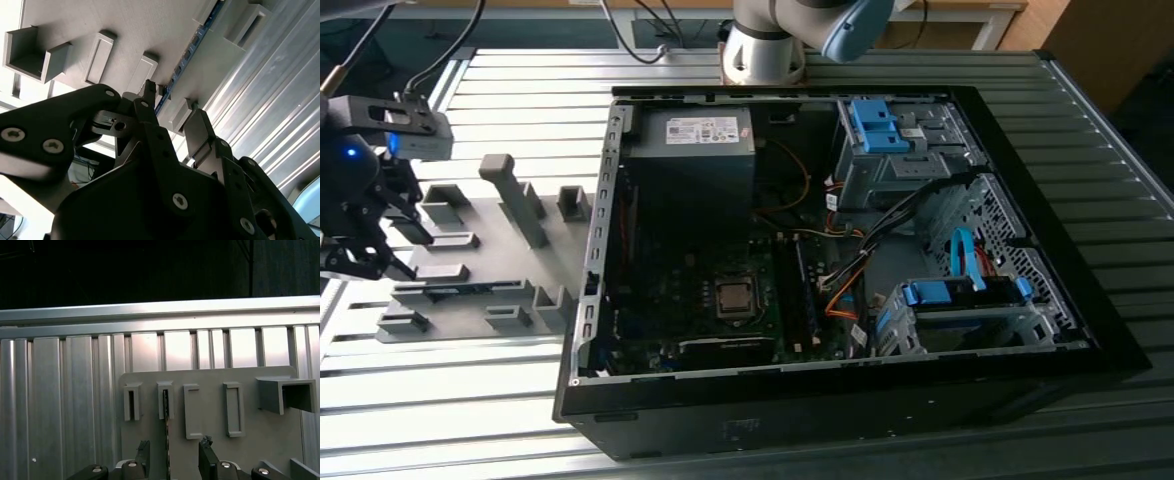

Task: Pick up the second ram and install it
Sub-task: 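Pick up the second ram and move it above second insertion slot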

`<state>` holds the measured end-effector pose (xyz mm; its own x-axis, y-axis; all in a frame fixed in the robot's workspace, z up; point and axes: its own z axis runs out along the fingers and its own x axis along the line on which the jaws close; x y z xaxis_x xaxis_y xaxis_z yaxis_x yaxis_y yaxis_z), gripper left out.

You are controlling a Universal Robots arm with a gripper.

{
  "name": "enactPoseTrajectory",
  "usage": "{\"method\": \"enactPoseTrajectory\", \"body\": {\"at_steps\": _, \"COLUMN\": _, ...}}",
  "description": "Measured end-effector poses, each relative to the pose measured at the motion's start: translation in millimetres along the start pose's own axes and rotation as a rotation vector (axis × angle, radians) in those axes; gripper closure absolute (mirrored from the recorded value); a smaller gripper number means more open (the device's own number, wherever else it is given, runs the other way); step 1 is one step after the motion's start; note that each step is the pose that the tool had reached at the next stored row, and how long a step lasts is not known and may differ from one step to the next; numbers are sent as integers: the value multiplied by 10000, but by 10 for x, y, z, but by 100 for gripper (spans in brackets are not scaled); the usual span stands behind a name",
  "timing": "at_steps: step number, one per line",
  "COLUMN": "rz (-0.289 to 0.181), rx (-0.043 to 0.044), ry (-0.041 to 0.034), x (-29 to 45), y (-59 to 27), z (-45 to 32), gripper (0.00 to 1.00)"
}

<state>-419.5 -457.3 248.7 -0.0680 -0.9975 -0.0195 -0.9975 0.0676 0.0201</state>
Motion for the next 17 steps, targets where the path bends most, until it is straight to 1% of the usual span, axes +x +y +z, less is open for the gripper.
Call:
{"method": "enactPoseTrajectory", "body": {"at_steps": 4, "rz": 0, "rx": 0, "ry": 0, "x": 5, "y": -2, "z": 42, "gripper": 49}}
{"method": "enactPoseTrajectory", "body": {"at_steps": 10, "rz": -1, "rx": 1, "ry": 0, "x": 6, "y": -2, "z": 48, "gripper": 49}}
{"method": "enactPoseTrajectory", "body": {"at_steps": 17, "rz": -1, "rx": 11, "ry": -2, "x": 42, "y": -5, "z": 81, "gripper": 49}}
